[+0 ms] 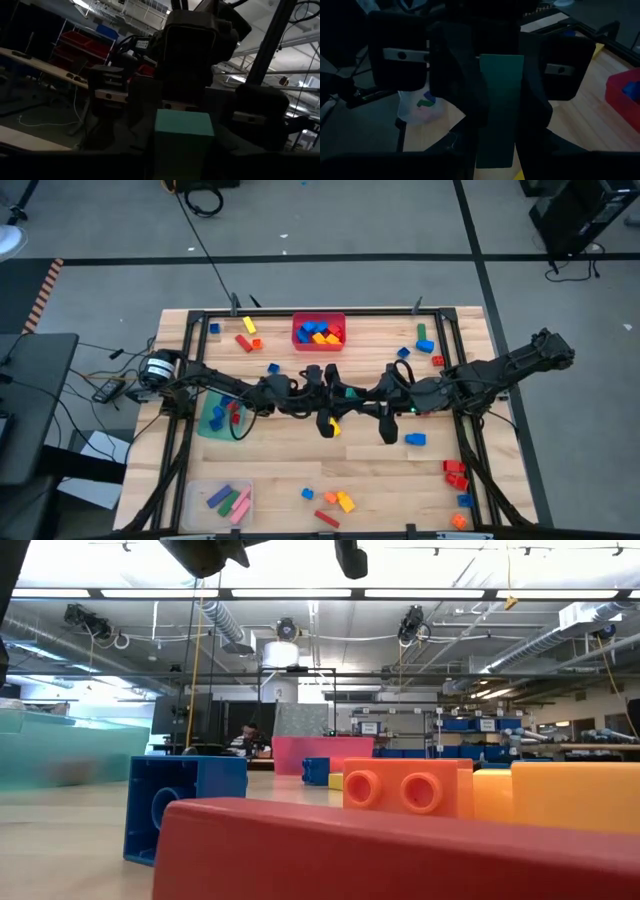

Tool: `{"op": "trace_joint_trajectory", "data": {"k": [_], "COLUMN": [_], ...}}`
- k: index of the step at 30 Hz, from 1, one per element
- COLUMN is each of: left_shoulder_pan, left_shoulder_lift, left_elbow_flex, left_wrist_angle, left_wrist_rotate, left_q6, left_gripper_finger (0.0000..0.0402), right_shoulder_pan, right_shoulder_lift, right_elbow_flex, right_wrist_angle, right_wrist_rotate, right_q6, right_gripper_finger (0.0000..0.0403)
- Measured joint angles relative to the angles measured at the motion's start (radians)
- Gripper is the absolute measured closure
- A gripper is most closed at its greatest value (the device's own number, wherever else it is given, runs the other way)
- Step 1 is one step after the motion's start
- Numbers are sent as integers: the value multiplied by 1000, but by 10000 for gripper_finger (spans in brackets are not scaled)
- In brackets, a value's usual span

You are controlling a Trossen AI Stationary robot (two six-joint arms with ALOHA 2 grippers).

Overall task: Sort blocks by size
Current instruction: Put the teal rectangle block into the transparent bin

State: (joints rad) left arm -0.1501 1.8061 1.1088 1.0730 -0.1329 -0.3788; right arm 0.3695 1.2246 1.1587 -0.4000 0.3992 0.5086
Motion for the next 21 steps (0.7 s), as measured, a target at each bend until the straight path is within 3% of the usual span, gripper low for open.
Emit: {"op": "trace_joint_trajectory", "data": {"k": [10,15,21], "left_shoulder_pan": [0,0,0], "left_shoulder_lift": [1,2,-27], "left_elbow_flex": [0,0,0], "left_wrist_angle": [-1,-6,-57], "left_wrist_rotate": [1,1,61], "left_q6": [28,20,43], "left_gripper_finger": [294,277,308], "right_shoulder_pan": [0,0,0], "right_shoulder_lift": [-1,-1,-1], "right_elbow_flex": [0,1,2], "right_wrist_angle": [-7,-25,-144], "right_wrist_rotate": [-1,-1,-8], "right_q6": [-5,4,54], "right_gripper_finger": [277,230,170]}}
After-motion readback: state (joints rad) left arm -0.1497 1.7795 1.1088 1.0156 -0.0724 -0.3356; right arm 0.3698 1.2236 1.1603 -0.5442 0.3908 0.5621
